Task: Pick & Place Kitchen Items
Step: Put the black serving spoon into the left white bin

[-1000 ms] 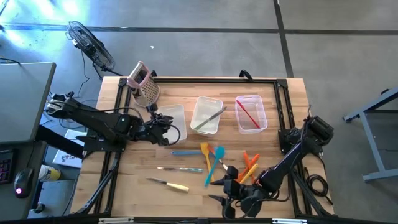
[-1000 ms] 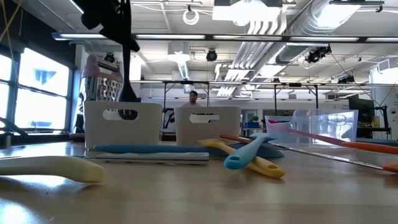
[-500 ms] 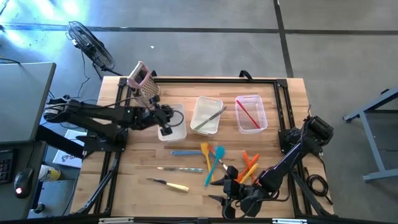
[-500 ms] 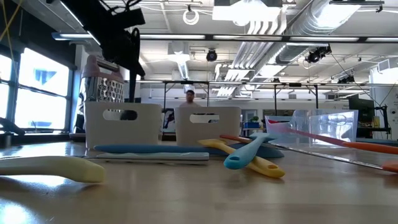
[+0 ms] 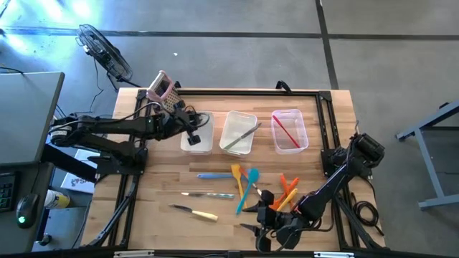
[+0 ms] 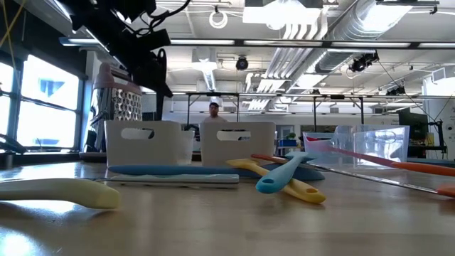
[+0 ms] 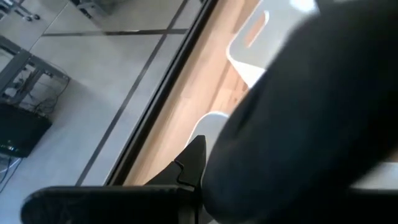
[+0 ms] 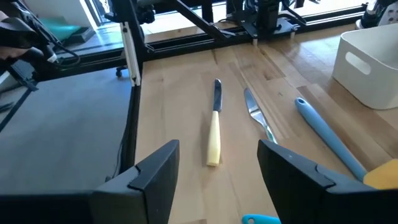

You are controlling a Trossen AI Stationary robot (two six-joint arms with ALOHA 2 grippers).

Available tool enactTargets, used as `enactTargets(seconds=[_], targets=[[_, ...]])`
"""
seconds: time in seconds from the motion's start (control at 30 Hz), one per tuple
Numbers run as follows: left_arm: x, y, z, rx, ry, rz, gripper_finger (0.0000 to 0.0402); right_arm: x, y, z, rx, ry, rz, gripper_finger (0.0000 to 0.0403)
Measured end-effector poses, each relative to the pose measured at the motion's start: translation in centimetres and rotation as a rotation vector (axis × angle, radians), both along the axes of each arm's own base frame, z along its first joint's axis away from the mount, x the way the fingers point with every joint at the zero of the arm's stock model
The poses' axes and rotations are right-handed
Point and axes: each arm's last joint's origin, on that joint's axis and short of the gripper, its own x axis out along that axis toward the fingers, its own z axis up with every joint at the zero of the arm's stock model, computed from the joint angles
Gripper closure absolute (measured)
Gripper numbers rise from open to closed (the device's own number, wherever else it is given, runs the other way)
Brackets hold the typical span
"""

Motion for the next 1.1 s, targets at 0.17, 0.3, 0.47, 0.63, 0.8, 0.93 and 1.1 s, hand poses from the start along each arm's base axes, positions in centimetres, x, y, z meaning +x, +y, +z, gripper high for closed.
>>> enactTargets(seconds=[0.17, 0.3, 0.47, 0.63, 0.8, 0.93, 1.1], targets=[[-0.3, 1.2, -0.1, 0.009, 0.014, 0.045, 0.0348, 0.1, -0.4, -0.3, -0.026, 0.025, -0.008, 0.0192], [-0.5, 1.8, -0.2, 0.016, 0.027, 0.066, 0.0348, 0.1, -0.7, -0.5, -0.042, 0.048, -0.016, 0.0192], [-0.5, 1.9, -0.2, 0.012, 0.039, 0.051, 0.0348, 0.3, -0.9, -0.5, -0.047, 0.053, -0.023, 0.0192], [-0.5, 1.9, -0.4, 0.019, 0.059, 0.054, 0.0311, 0.3, -1.1, -0.7, -0.056, 0.065, -0.026, 0.0192], [-0.6, 1.9, -0.5, 0.016, 0.067, 0.053, 0.0254, 0.3, -1.1, -0.8, -0.064, 0.077, -0.026, 0.0192], [-0.6, 1.9, -0.6, 0.006, 0.079, 0.048, 0.0246, 0.3, -1.1, -0.8, -0.063, 0.077, -0.026, 0.0192], [-0.7, 1.7, -0.9, -0.048, 0.082, 0.008, 0.0244, 0.3, -1.1, -0.8, -0.062, 0.077, -0.024, 0.0192]])
